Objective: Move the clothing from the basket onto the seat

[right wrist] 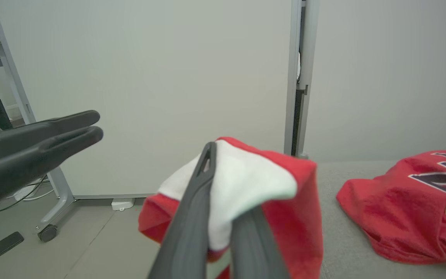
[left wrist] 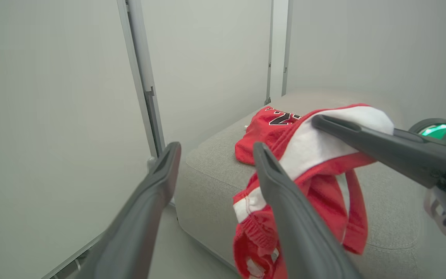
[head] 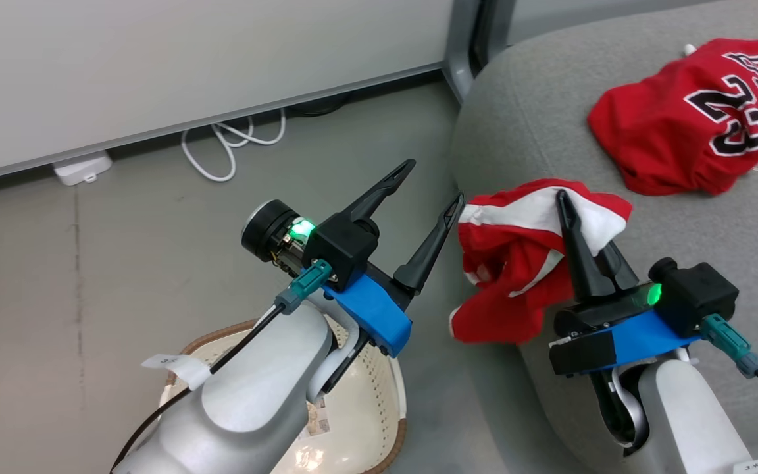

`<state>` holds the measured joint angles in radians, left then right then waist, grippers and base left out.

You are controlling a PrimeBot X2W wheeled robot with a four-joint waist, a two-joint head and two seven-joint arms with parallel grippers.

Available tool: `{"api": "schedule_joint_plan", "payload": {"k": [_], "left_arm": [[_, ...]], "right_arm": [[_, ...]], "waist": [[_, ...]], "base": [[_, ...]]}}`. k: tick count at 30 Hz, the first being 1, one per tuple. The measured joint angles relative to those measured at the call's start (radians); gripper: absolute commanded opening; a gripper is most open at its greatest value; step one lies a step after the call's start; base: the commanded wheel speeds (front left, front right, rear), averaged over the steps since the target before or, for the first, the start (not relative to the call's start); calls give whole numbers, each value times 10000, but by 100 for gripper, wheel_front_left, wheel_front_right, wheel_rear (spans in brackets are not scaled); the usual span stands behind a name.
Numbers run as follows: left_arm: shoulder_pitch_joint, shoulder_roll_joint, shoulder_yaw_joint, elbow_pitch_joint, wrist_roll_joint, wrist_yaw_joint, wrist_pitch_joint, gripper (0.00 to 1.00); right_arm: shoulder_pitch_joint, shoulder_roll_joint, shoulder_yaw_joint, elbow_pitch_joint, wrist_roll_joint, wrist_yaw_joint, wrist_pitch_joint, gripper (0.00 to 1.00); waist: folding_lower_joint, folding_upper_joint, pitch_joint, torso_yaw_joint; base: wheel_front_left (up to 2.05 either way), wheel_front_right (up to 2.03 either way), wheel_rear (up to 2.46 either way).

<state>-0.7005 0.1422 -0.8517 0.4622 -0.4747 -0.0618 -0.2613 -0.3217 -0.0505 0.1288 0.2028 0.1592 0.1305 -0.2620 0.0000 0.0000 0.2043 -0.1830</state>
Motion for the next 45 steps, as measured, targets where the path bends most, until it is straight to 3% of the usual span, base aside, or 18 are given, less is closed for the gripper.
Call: {"api": "schedule_joint_plan", "payload": {"k": [12, 20, 29, 39, 45], "left_arm": [[-92, -163, -311, 88, 56, -79, 29, 100], [-159, -79, -272, 48, 48, -2, 27, 100], [-565, 303, -86, -293, 132, 186, 86, 100], [-1520, 894, 44, -897, 573, 364, 424, 100], [-2129, 1189, 38, -1350, 892, 466, 686, 100]], "right_arm": [[420, 2, -502, -301, 6, 0, 0, 0], [369, 4, -744, -587, 0, 0, 0, 0], [-1617, -96, -1662, -1331, -314, 0, 0, 0], [-5045, -1058, -3166, -1804, -443, 2, -2, 0], [-7184, -2495, -4148, -1363, -437, 2, -2, 0]], "waist": [[0, 0, 262, -919], [0, 0, 480, -1083], [0, 0, 1268, -969], [1, 0, 3009, -740], [2, 0, 4242, -651]], "base": [[0, 0, 0], [0, 0, 0], [0, 0, 0], [0, 0, 0], [0, 0, 0]]}}
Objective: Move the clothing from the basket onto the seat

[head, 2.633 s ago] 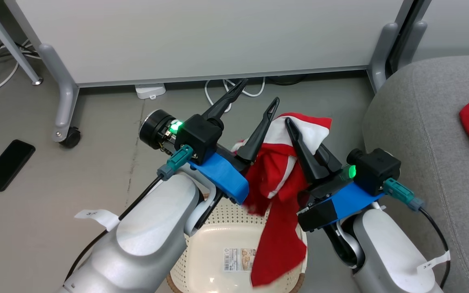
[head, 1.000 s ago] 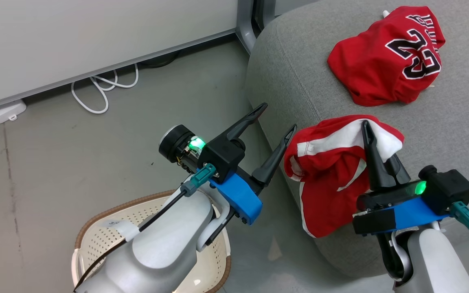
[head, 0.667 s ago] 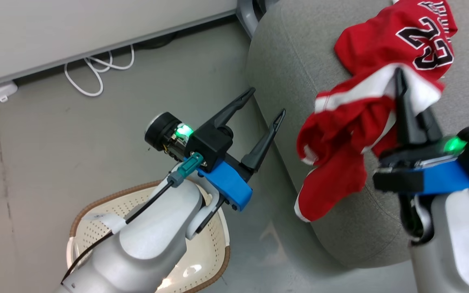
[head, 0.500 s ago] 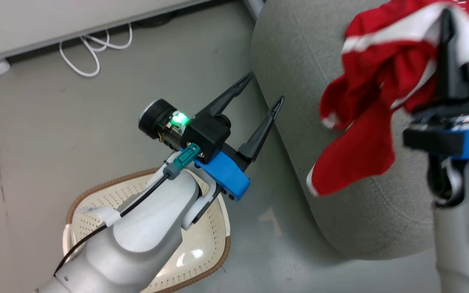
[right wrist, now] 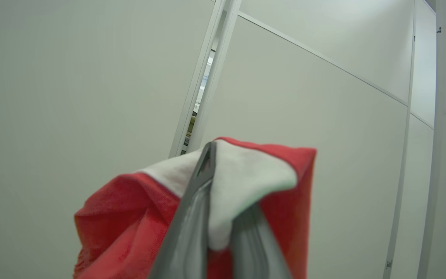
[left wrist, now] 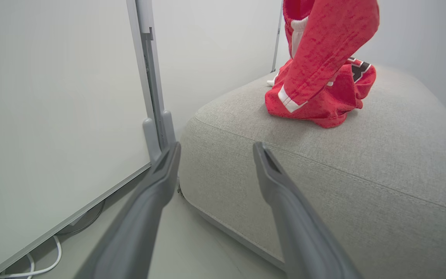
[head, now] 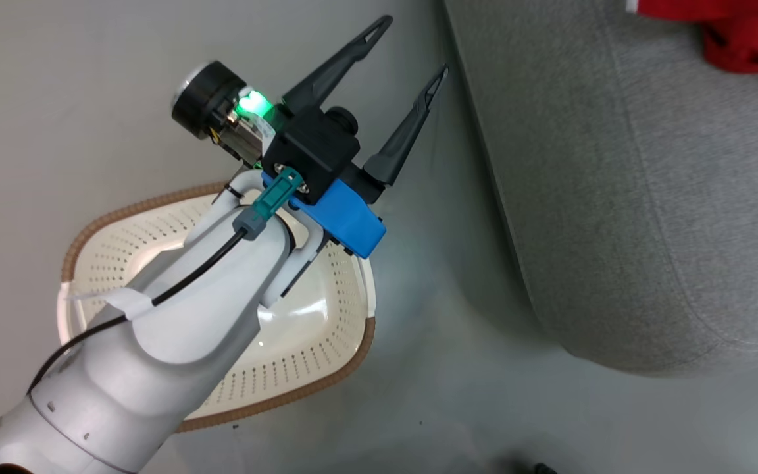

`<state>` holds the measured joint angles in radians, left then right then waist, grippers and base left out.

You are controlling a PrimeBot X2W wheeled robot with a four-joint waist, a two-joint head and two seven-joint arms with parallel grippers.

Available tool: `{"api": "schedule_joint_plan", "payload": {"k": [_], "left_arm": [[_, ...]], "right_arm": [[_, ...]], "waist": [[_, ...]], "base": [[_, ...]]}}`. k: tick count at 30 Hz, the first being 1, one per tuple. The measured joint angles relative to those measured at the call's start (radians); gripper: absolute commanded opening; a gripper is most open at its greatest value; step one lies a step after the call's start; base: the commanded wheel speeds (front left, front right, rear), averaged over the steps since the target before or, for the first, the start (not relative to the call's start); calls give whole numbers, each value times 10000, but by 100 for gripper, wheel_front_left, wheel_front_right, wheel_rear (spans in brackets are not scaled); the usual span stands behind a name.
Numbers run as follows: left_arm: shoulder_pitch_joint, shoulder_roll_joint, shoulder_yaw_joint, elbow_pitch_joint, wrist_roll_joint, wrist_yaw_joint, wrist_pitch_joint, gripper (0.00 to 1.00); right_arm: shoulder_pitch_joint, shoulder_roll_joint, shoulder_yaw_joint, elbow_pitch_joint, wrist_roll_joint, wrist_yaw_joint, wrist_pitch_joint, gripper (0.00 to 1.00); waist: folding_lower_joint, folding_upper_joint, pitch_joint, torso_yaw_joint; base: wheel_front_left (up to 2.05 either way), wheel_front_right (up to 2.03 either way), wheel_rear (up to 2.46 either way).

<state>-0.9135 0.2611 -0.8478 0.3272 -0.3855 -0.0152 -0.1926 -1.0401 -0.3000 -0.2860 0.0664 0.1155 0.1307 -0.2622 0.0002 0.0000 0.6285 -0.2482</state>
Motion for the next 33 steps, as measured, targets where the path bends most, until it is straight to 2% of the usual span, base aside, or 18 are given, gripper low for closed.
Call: {"api": "schedule_joint_plan", "payload": {"k": [5, 11, 24, 32, 33], "left_arm": [[-281, 230, 4, -242, 178, 73, 153, 100], [-441, 384, -56, -479, 295, 96, 163, 100], [-754, 451, -136, -736, 370, 115, 188, 100], [-755, 491, -217, -719, 408, 169, 153, 100], [-755, 479, -226, -708, 401, 186, 150, 100]], "right_arm": [[-1090, -1220, -667, 715, 50, 0, 0, 0], [-1510, -1850, -1356, 2063, 127, 0, 0, 0], [-460, -1465, -1900, 4982, -265, 0, -2, 0], [119, -840, -1850, 5624, -171, 0, 0, 0], [212, -769, -1871, 5618, -167, 0, 0, 27]], "waist": [[1, 0, 936, 15], [1, 0, 1735, -36], [0, 0, 2305, 104], [-1, -1, 2306, 128], [-1, 0, 2273, 129]], "base": [[0, 0, 0], [0, 0, 0], [0, 0, 0], [0, 0, 0], [0, 0, 0]]}}
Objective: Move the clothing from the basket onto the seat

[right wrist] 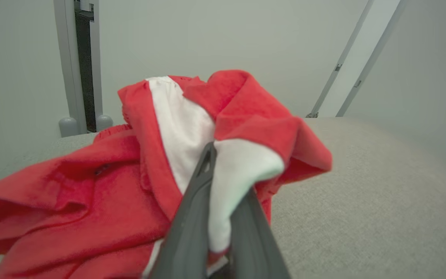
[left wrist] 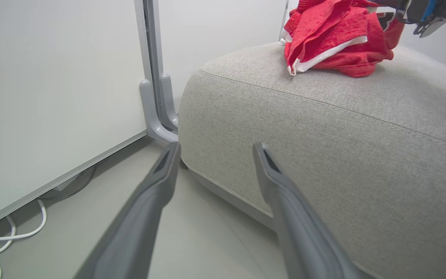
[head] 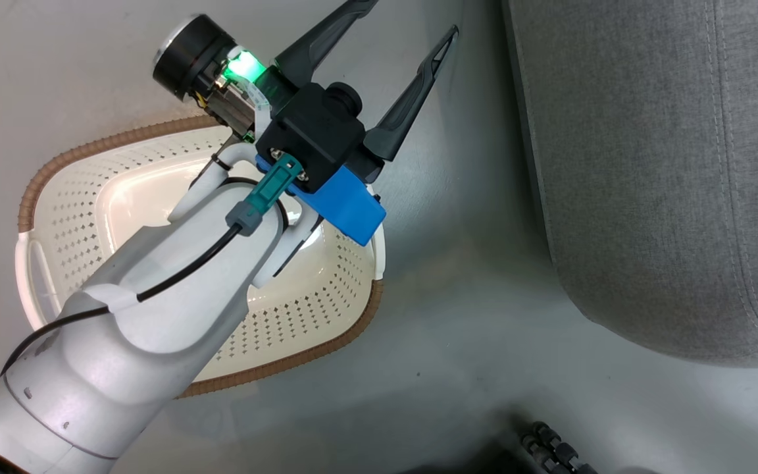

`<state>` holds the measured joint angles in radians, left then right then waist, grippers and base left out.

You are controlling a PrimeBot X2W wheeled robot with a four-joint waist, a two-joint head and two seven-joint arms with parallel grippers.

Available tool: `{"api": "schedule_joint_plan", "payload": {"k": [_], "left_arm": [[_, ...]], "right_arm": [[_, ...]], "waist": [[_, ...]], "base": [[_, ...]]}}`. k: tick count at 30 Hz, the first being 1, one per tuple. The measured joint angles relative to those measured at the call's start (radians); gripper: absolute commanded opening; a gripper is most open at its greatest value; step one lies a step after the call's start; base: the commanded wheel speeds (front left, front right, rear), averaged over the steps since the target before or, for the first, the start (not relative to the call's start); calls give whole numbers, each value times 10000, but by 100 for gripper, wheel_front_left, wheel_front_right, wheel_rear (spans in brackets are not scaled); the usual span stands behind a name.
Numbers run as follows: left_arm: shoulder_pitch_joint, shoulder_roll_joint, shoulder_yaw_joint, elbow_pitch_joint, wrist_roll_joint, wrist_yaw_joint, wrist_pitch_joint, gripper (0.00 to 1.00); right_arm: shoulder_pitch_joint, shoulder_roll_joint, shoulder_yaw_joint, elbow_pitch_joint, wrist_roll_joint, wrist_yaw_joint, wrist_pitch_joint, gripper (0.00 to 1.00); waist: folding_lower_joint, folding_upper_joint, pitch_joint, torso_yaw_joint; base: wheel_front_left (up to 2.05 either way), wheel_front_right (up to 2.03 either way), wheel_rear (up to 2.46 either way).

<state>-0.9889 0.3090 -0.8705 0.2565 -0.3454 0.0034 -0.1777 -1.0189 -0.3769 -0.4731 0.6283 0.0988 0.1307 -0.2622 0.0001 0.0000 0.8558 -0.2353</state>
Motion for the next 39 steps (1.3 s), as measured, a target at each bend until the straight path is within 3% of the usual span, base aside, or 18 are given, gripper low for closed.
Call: {"api": "schedule_joint_plan", "payload": {"k": [1, 2, 12, 20, 29, 39], "left_arm": [[0, -8, -4, 13, -19, 6, -17, 100], [2, -19, -15, 33, -42, 8, -63, 100], [500, -303, -61, 546, -351, 50, -539, 100], [1419, -585, 309, 940, -696, 188, -817, 100], [3244, -754, 1919, 184, -474, 579, -842, 100], [5164, -1145, 3908, -416, 295, 399, -842, 100]], "right_arm": [[90, 81, -65, -46, 19, 0, 0, 88], [177, 128, -121, -113, 25, 0, 0, 100], [2274, 909, -157, -1572, -50, 0, 0, 100], [4196, 1377, 621, -2713, -140, 0, 0, 100], [5949, 1893, 2159, -4199, -134, 0, 0, 100], [7066, 2401, 3455, -4865, -4, 0, 0, 100]], "waist": [[0, 0, -41, 1], [0, 0, -93, 2], [-1, 0, -1117, 23], [-2, 0, -2479, 60], [-3, 0, -4072, 424], [-4, 0, -5434, 1218]], "base": [[0, 0, 0], [0, 0, 0], [0, 0, 0], [0, 0, 0], [0, 0, 0], [0, 0, 0]]}}
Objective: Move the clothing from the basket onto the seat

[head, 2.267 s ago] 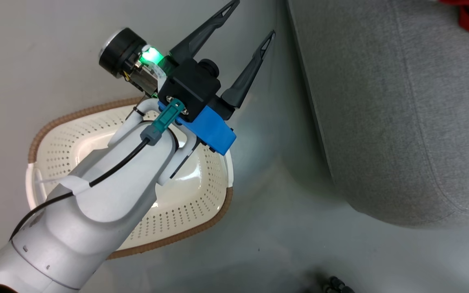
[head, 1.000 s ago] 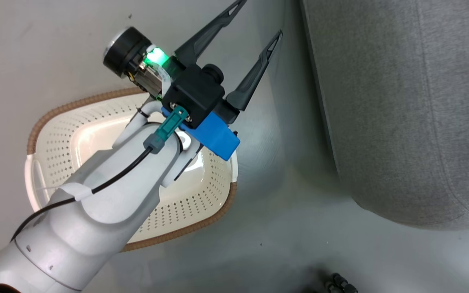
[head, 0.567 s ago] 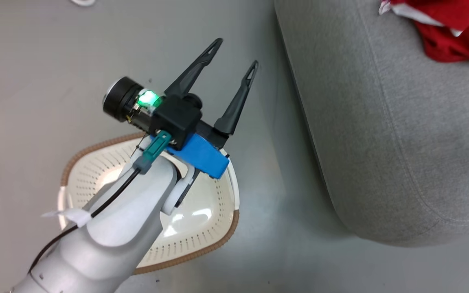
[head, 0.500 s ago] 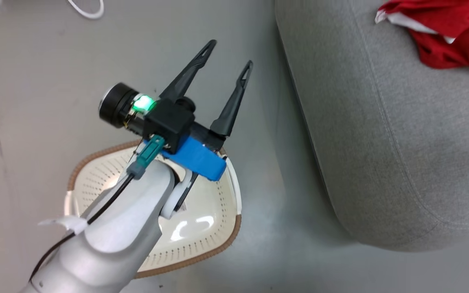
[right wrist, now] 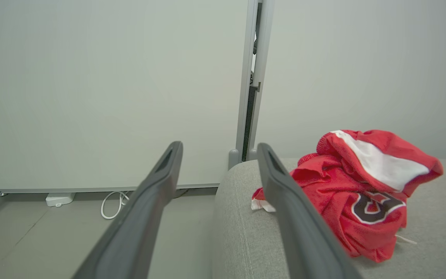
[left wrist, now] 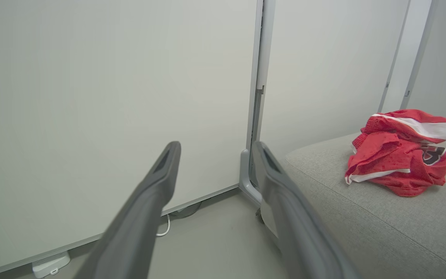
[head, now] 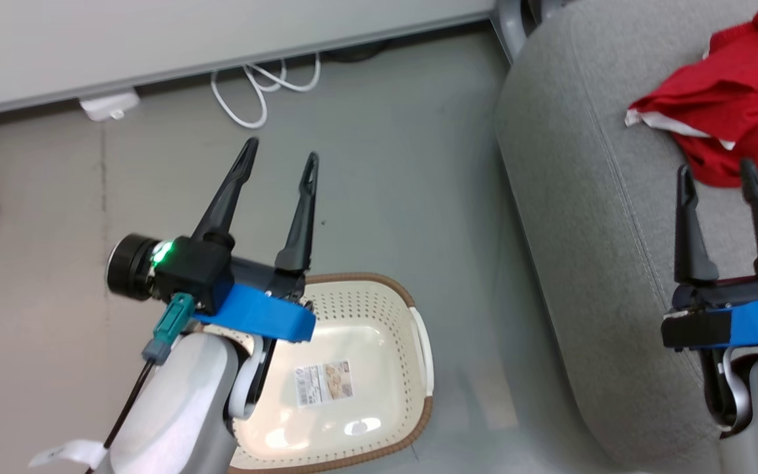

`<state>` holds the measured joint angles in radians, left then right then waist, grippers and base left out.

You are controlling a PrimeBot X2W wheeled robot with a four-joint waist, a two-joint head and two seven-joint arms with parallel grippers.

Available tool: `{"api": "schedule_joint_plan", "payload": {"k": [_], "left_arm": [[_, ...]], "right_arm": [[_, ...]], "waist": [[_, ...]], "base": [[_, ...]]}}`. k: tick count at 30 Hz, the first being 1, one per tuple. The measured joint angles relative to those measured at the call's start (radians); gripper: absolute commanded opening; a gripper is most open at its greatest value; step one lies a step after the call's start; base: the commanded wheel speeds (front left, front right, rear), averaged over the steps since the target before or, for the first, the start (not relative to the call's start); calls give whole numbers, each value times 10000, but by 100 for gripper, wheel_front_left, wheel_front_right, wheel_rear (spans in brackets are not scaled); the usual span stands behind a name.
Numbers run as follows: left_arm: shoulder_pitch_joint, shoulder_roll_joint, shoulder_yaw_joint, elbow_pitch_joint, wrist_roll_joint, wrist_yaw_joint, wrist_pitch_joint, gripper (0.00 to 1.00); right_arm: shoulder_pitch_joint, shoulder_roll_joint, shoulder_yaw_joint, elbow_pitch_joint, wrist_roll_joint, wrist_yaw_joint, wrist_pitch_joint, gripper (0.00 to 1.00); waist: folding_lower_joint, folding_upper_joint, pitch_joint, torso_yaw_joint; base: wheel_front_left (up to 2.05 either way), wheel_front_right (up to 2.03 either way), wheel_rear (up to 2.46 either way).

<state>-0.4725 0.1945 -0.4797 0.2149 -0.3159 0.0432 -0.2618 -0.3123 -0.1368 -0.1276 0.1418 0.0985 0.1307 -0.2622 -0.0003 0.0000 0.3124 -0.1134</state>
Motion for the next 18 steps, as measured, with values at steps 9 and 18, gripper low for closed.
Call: {"api": "schedule_joint_plan", "payload": {"k": [9, 18], "left_arm": [[1575, -405, 1659, -163, 474, -265, 0, 100], [2737, -861, 2823, -167, 874, -708, -2, 100]], "right_arm": [[821, 272, 311, 56, 27, 0, 0, 100], [1605, 520, 247, 197, -10, 0, 0, 100]], "waist": [[1, 0, -1127, 583], [1, 1, -1961, 965]], "base": [[0, 0, 0], [0, 0, 0]]}}
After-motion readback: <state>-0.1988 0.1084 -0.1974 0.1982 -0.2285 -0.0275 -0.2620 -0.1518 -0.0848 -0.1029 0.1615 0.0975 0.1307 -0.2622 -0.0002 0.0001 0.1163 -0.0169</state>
